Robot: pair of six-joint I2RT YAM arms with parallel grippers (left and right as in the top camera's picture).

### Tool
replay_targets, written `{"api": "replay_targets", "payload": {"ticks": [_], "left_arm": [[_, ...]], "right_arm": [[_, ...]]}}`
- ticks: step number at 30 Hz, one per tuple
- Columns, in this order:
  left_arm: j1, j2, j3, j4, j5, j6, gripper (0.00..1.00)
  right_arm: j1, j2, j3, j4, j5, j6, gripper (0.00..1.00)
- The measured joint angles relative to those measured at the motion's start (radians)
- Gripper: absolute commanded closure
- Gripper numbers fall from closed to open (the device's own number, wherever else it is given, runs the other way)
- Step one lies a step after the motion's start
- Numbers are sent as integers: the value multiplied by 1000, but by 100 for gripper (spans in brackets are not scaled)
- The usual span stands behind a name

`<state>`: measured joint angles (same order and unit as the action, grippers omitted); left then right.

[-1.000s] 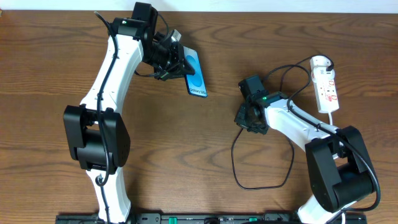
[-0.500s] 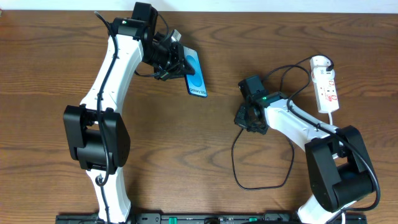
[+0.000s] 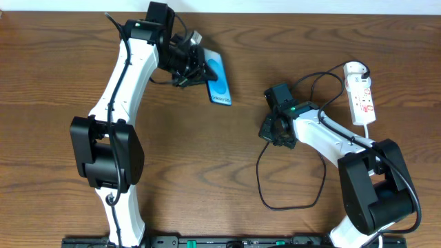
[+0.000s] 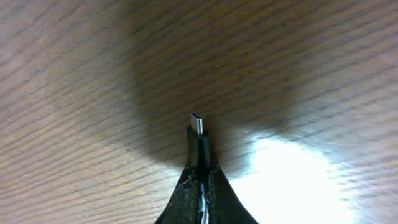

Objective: Plug charger to phone and switch on socket

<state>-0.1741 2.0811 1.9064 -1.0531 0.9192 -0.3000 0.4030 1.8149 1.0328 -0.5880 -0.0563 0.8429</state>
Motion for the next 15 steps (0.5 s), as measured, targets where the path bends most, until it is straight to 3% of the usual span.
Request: {"api": "replay_targets", "payload": {"ticks": [5,9,15], "left_arm": [[-1,0,-2,169,241,38,93],[-1,0,-2,271,395,42,93],[-2,0,-5,480,531,-51,93]], "right_arm": [[-42,-31,-2,17,-134,-87,99],[-85,-169,-2,19,-246,-185,99],[-90,-328,-2,32,-395,-327,99]]}}
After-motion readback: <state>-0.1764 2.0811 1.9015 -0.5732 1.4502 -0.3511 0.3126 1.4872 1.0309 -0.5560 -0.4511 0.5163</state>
